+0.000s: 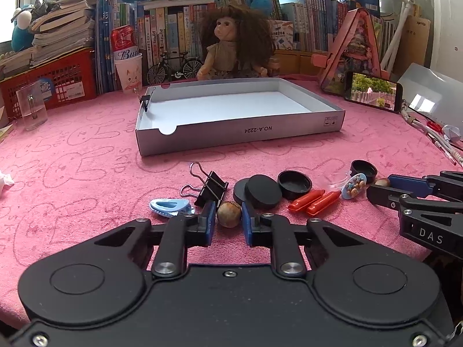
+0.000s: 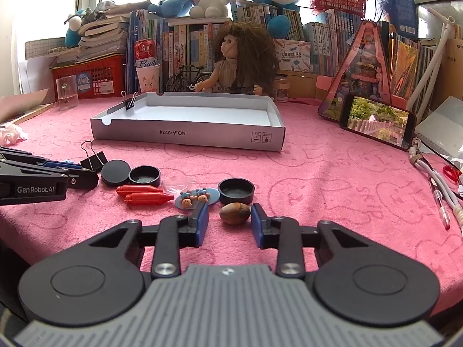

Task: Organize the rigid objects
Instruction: 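Close the left gripper on a hazelnut while the right gripper grasps another hazelnut, then carry both hazelnuts into the white tray and open both grippers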

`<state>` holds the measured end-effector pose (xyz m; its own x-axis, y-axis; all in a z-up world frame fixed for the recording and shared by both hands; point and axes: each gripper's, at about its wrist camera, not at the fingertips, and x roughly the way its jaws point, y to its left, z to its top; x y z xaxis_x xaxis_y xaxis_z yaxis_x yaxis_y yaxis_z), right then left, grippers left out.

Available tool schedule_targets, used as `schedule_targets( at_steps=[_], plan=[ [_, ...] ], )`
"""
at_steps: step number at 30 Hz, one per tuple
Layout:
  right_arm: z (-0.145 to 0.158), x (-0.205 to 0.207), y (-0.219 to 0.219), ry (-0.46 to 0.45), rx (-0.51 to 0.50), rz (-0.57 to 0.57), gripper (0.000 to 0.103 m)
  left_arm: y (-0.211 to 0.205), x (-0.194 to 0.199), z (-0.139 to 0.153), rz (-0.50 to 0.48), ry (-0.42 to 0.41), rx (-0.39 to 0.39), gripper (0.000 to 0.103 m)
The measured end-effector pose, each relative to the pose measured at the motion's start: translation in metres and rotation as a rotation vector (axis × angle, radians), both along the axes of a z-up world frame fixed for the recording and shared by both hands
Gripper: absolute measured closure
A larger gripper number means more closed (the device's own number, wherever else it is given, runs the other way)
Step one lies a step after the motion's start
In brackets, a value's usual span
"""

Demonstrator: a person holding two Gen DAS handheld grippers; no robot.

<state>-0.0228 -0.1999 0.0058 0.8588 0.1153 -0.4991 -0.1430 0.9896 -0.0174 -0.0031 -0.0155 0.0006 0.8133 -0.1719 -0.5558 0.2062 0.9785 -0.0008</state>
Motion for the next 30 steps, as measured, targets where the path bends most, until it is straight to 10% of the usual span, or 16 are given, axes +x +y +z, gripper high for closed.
schedule_targets(
  at_steps=[30],
  plan=[
    [0.027, 0.021, -0.011, -0.070, 0.050, -0.081, 0.075, 0.009, 0.022, 0.031, 0.019, -0.016, -0.094, 0.086]
  ],
)
